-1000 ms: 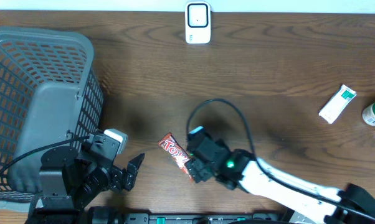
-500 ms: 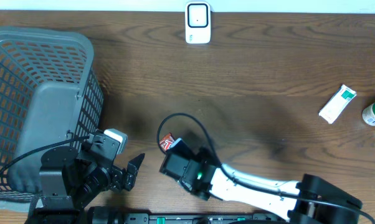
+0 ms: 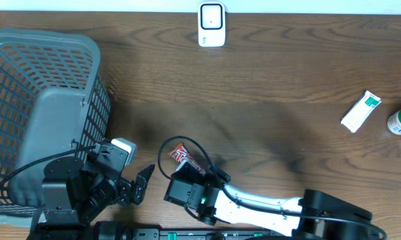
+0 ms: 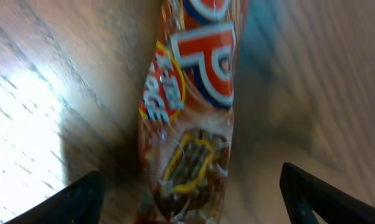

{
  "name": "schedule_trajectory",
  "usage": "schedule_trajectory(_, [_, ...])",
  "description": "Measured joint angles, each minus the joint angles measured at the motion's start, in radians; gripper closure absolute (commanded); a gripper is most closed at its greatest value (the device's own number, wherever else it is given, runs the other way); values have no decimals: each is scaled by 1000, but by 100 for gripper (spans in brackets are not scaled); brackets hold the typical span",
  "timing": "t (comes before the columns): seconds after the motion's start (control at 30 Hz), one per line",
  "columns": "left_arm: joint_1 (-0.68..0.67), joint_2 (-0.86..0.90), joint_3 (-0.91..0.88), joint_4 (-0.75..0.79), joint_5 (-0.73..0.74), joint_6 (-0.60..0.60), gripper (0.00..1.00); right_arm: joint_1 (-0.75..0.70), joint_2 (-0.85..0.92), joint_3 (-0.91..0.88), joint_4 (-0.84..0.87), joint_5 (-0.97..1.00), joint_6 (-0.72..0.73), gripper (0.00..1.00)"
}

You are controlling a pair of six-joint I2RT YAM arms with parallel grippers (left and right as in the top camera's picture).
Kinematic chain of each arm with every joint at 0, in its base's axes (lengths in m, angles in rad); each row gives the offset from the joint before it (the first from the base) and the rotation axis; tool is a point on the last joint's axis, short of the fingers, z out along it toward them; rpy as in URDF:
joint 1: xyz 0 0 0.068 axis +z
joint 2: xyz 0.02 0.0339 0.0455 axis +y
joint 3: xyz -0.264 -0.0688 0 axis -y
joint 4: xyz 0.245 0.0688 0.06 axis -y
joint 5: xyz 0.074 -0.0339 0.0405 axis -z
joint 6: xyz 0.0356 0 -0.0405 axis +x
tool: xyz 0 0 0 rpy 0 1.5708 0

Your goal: Scan the item barcode

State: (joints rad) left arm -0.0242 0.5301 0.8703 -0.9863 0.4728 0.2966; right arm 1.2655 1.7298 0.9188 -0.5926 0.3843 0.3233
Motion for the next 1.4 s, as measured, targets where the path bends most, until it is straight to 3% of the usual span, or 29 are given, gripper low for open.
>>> schedule_trajectory(0.03, [0,0,0,-1,0,0,13,2,14,14,-3,8,-14,20])
schedule_trajectory(0.13, [0,0,0,-1,0,0,13,6,55,59,-18,21,-38,50])
schedule_trajectory(0.2, [0,0,0,-2,0,0,13,8,100,104,-45,28,-51,65])
schedule_trajectory(0.4, [0,0,0,-1,0,0,13,10,149,147,-84,27,-38,82])
schedule_trajectory(0.5, [0,0,0,-1,0,0,13,10,152,147,-91,34,-36,97])
schedule_trajectory(0.73, [0,0,0,-1,0,0,13,-1,161,172,-153,13,-13,99])
schedule_trajectory(0.9, [0,0,0,-1,0,0,13,-76,135,185,-164,-144,-2,99])
schedule_trajectory(1.13, [0,0,0,-1,0,0,13,-318,16,183,-166,-594,-9,99])
schedule_trajectory(1.4, [0,0,0,-1,0,0,13,-602,-27,183,-177,-1213,-132,99])
